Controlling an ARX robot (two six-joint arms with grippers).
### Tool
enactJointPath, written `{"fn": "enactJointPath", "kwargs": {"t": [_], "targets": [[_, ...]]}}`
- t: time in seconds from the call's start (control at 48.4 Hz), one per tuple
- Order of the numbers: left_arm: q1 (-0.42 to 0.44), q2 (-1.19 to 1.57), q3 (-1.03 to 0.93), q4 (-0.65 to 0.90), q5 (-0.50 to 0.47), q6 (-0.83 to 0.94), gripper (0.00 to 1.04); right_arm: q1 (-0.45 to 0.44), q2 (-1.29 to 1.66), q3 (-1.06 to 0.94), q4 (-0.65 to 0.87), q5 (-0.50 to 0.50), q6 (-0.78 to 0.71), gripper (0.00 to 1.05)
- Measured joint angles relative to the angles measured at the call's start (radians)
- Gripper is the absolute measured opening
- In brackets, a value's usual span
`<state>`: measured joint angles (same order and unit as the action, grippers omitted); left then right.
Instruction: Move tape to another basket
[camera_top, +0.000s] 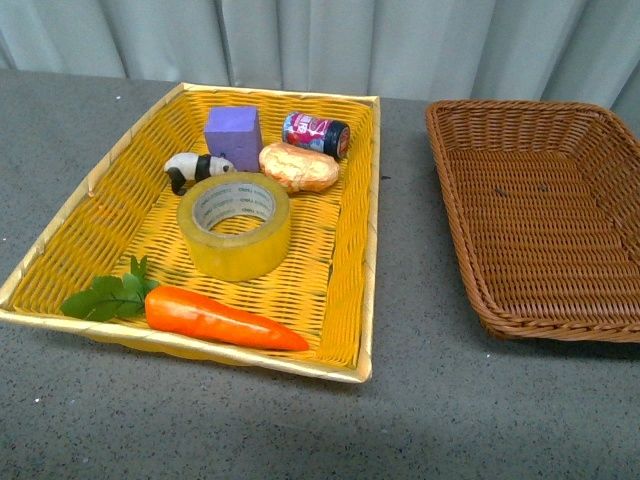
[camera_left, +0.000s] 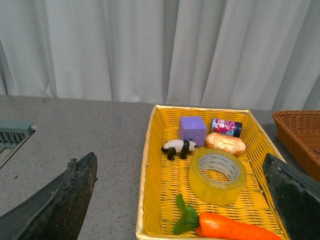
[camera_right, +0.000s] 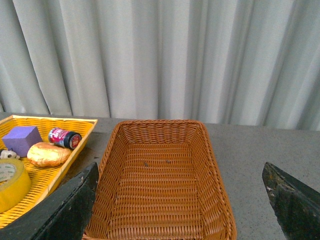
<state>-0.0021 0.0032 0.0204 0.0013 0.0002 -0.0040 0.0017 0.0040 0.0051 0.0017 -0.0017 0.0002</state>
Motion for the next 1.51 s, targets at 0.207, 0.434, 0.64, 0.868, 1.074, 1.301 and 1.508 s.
{"fn": "enactJointPath", "kwargs": {"t": [0.207,0.434,0.64,0.868,1.074,1.301,1.508], "targets": [[0.000,0.000,0.000,0.000,0.000,0.000,0.98,0.000,0.000,0.000,0.000,0.000,0.000,0.96],[0.000,0.000,0.000,0.000,0.000,0.000,0.98,0.000,0.000,0.000,0.000,0.000,0.000,0.96],[0.000,0.000,0.000,0.000,0.000,0.000,0.98,0.000,0.000,0.000,0.000,0.000,0.000,0.96],[0.000,0.000,0.000,0.000,0.000,0.000,0.98,0.000,0.000,0.000,0.000,0.000,0.000,0.96],[0.000,0.000,0.000,0.000,0.000,0.000,0.98,0.000,0.000,0.000,0.000,0.000,0.000,0.96],[0.000,0.000,0.000,0.000,0.000,0.000,0.98,0.000,0.000,0.000,0.000,0.000,0.000,0.96],[0.000,0.000,0.000,0.000,0.000,0.000,0.98,0.000,0.000,0.000,0.000,0.000,0.000,0.96]]}}
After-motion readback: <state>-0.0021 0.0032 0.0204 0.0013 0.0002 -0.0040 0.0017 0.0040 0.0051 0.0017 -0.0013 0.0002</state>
